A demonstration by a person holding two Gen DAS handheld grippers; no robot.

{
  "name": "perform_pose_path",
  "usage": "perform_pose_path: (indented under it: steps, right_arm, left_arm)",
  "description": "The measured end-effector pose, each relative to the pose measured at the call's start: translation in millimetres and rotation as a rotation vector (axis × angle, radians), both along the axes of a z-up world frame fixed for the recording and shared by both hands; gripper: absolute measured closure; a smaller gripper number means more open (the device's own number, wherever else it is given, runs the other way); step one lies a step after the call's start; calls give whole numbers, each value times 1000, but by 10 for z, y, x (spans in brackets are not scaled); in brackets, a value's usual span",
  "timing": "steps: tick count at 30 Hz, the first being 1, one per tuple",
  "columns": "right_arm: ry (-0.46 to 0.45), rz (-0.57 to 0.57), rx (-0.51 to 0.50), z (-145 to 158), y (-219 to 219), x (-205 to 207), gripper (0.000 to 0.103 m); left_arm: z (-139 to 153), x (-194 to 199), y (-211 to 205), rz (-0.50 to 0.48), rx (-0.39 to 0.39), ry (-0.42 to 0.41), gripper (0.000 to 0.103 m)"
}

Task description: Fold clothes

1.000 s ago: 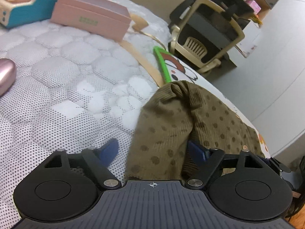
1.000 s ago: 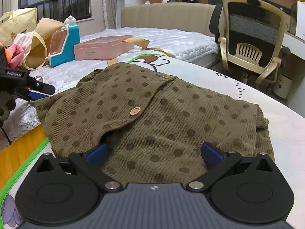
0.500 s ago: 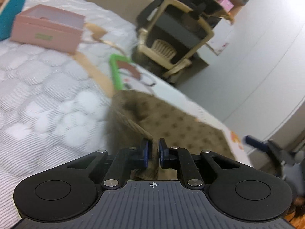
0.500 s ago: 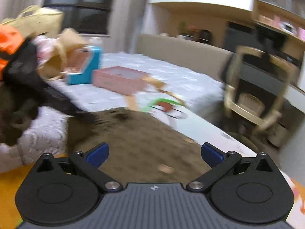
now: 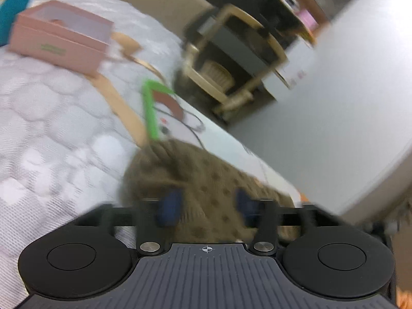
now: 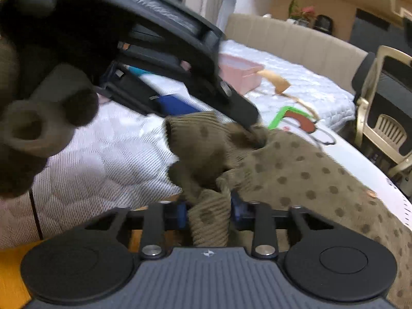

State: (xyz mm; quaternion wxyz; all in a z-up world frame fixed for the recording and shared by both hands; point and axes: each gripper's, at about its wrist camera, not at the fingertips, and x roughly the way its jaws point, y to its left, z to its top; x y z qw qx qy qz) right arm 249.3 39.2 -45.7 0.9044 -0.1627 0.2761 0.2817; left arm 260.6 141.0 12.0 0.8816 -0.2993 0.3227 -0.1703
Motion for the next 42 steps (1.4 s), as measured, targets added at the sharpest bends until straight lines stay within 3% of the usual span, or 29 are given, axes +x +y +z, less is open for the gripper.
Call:
perform_pose_path:
  steps: [4,9,12,15,18,21,23,25,27,29,31,33,37,40,42]
  right_arm:
    - [-29,-9,44,68,-138,-45,81]
    - [-81,-31,122,264,-401,-134,84]
    - [-136,-111,231,568,-863,-226,85]
    - [-179,-256,351,793,-1567,-386,85]
    - [-103,-422,438,709,-2319,-480,85]
    - [39,-537,448,362,-2749,-483,85]
    - [132,-601,447,111,-2959,-480,85]
    - [164,-608,434,5,-2999,-447,84]
    - [147,-601,429,36,-3012,-441,78]
    - [58,-589,389,201,-3050,-557,70]
    - [-38,-575,344,380,-3091,-686,54]
    - [-126,-555,310,569,-3109,-765,48]
    - [-275,-500,276,978,-3075,-775,48]
    - [-259,-394,321,1209,-2855,-382,48]
    - [-157,-335,352,1203,-2645,113,48]
  left_arm:
    - [-152,237,54,50,-41,93,15]
    - [-192,498,-230,34,-77,160,18]
    - [192,623,-708,-78,-97,50,14]
    - [620,729,-1371,-260,-110,-93,10]
    - [908,743,-1976,-415,-103,-157,9]
    - [1065,617,-2184,-443,-37,-224,7]
    - [1042,523,-2190,-382,88,-249,6]
    - [903,467,-2200,-330,219,-234,5]
    - [702,438,-2214,-304,329,-195,5]
    - [491,404,-2224,-297,409,-152,5]
    - [295,366,-2230,-310,450,-117,5]
    - [145,327,-2264,-334,486,-98,5]
    - [-30,281,-2416,-395,524,-98,5]
    - [-105,283,-2557,-440,533,-111,5]
    - [-122,264,-2603,-442,549,-122,5]
